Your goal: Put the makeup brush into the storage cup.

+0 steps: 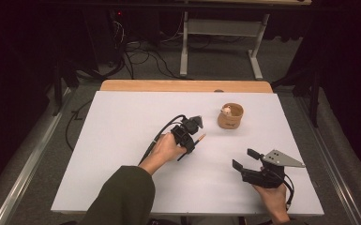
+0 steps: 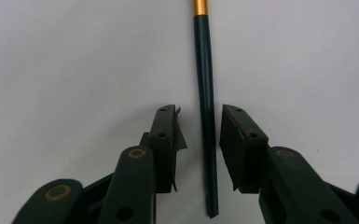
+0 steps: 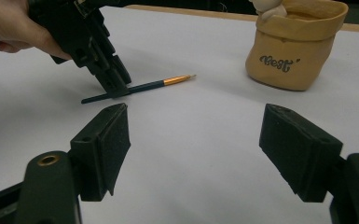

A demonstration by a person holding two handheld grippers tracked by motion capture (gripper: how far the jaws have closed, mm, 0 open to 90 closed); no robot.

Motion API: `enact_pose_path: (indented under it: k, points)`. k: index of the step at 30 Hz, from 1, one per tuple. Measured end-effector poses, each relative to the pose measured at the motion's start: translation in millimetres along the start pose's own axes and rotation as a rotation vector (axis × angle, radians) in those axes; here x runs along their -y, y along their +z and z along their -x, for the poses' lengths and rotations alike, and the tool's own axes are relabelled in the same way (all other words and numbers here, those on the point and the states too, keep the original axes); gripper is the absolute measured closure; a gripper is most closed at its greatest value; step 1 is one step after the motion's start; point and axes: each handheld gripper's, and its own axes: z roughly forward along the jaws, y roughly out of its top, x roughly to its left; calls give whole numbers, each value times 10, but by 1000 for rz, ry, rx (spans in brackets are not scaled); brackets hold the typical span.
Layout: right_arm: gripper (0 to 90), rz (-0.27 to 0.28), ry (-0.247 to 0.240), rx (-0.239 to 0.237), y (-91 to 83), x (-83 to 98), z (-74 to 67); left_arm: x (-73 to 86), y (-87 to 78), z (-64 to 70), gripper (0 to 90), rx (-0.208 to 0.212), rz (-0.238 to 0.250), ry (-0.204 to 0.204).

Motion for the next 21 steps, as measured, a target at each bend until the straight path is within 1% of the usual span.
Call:
enact_pose_path:
  k: [5, 7, 9, 14, 15, 16, 18, 21]
  points:
    - [262, -1, 2, 0, 0, 0, 0, -4, 0, 0, 705, -4, -1, -1]
    - [261, -1, 2, -1, 1, 1, -3, -7, 0, 8, 726, -31, -5, 4]
    - [262, -1, 3, -1, 1, 0, -3, -14, 3, 22, 739, -41, -9, 2]
    - [261, -4, 2, -1, 7, 0, -2, -30, 9, 47, 771, -52, -16, 4]
    - [261, -4, 2, -1, 8, 0, -3, -34, 8, 50, 771, -55, -23, 12]
    - [261, -4, -2, -1, 9, 0, -5, -38, 19, 59, 797, -44, -19, 16]
    - [261, -4, -1, -2, 11, 1, -3, -42, 20, 63, 815, -41, -21, 26]
    - [262, -5, 2, -1, 9, 1, -3, -42, 19, 43, 828, -25, -20, 28]
